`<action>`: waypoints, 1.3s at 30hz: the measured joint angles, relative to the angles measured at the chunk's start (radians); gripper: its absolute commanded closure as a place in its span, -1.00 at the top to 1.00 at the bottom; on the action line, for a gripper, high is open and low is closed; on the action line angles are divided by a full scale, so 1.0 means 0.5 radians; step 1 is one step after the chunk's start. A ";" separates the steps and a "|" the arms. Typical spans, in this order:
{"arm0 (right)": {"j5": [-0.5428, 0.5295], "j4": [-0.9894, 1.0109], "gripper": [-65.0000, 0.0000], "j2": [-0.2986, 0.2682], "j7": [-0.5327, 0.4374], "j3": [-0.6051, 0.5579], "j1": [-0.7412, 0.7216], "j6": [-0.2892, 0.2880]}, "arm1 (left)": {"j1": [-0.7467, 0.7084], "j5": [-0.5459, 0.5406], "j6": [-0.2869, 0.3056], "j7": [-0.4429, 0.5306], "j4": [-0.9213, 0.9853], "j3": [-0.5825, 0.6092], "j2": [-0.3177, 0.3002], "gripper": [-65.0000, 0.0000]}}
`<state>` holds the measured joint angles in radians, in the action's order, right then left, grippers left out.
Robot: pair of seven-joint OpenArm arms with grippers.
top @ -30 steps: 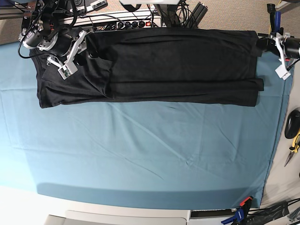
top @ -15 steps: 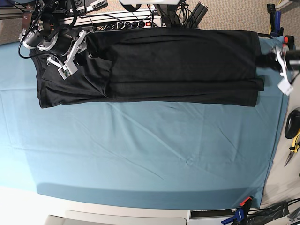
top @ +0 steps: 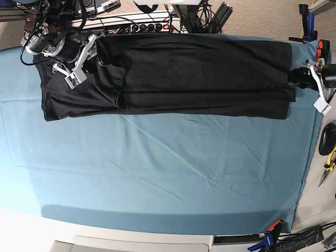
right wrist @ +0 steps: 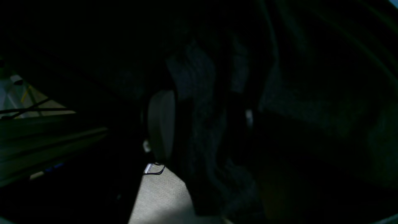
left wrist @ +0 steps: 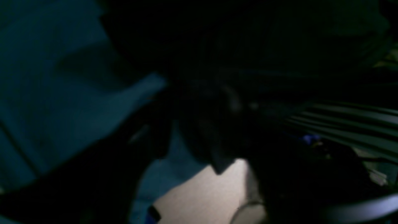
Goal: Fold the T-shirt properly
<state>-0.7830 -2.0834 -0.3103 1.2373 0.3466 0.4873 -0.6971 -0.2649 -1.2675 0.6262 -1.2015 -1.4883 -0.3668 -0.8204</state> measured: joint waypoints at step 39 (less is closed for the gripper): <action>0.000 0.000 -0.15 0.085 -0.022 0.000 0.000 0.000 | 0.436 -0.399 -0.159 -0.163 0.909 -0.014 0.246 0.06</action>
<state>-0.7830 -2.0834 -0.2676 1.2263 0.3466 0.4873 -0.6971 -0.0467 -1.4670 0.5465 -1.2831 -1.0340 -0.3737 -0.6975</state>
